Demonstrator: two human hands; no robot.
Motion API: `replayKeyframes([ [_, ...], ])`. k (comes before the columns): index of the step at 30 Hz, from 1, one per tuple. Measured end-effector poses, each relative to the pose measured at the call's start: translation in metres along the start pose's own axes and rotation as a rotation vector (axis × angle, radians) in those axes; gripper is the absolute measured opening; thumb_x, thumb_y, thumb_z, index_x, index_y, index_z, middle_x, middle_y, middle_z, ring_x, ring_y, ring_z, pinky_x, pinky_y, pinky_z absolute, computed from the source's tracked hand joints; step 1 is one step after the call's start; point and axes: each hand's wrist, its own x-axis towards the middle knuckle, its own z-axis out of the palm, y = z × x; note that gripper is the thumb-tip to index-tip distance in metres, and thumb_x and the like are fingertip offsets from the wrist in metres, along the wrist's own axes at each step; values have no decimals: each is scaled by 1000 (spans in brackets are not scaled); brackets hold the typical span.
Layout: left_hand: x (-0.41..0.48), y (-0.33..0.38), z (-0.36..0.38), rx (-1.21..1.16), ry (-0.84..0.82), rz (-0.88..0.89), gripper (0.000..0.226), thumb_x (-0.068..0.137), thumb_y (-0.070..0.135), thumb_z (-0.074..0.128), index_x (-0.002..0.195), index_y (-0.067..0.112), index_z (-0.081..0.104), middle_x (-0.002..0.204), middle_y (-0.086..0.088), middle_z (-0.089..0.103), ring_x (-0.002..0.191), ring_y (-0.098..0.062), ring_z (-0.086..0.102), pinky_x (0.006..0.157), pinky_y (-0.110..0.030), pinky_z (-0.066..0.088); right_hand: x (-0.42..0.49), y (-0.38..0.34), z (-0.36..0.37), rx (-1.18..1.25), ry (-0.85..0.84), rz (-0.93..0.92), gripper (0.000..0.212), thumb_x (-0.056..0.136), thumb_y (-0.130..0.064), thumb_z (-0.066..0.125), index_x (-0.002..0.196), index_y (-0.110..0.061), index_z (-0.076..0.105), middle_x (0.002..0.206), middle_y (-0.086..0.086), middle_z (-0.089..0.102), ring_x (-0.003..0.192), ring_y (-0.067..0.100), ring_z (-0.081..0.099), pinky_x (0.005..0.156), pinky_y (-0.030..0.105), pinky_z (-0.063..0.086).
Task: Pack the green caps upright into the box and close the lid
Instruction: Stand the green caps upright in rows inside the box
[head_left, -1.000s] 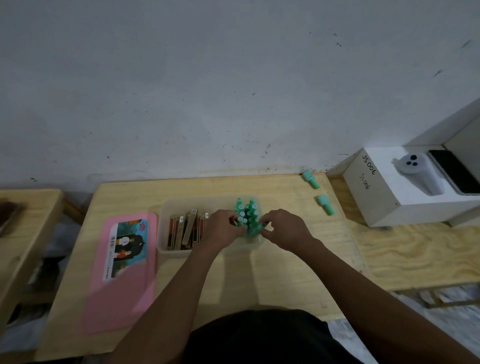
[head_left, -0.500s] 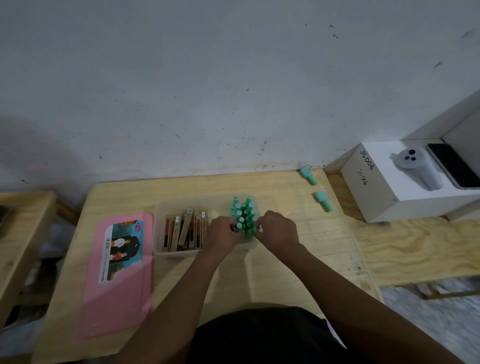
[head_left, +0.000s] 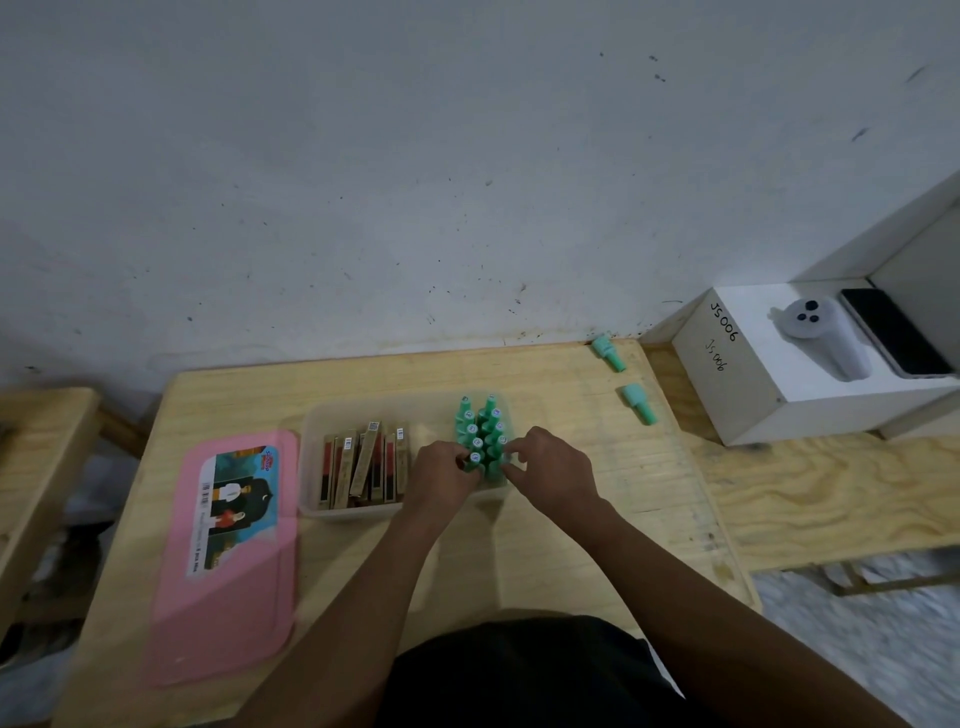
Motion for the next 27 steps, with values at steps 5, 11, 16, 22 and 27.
replayKeyframes([
  [5, 1, 0, 2, 12, 9, 1, 20, 76, 12, 71, 96, 9, 76, 87, -10, 75, 75, -20, 67, 69, -34, 54, -1, 0, 1, 30, 1, 21, 29, 90, -41, 60, 118, -33, 66, 111, -6, 61, 99, 14, 63, 77, 30, 49],
  [11, 1, -1, 3, 14, 0, 6, 21, 76, 11, 71, 96, 9, 76, 87, -10, 75, 71, -16, 64, 64, -27, 48, -2, 2, 1, 32, 10, 5, 30, 91, -41, 59, 119, -32, 64, 110, -6, 61, 96, 14, 63, 75, 29, 48],
  [16, 0, 0, 3, 13, 3, 18, 21, 76, 9, 72, 97, 7, 75, 87, -10, 74, 69, -13, 60, 62, -23, 42, -4, 4, 0, 43, 24, -20, 28, 91, -41, 59, 117, -33, 64, 107, -7, 61, 91, 12, 62, 70, 26, 45],
  [22, 1, -1, 1, 26, -6, 28, 20, 76, 14, 73, 95, 9, 76, 85, -9, 75, 67, -13, 61, 57, -20, 40, -4, 12, 0, 134, 30, -55, 26, 89, -42, 63, 114, -37, 65, 94, -14, 58, 77, 4, 54, 62, 21, 37],
  [27, 2, -1, -3, 25, -7, 25, 28, 74, 21, 76, 99, 8, 75, 93, -10, 75, 77, -16, 67, 69, -29, 54, -6, 27, -8, 237, 19, -94, 23, 90, -40, 63, 113, -36, 66, 88, -16, 56, 71, 4, 55, 65, 22, 46],
])
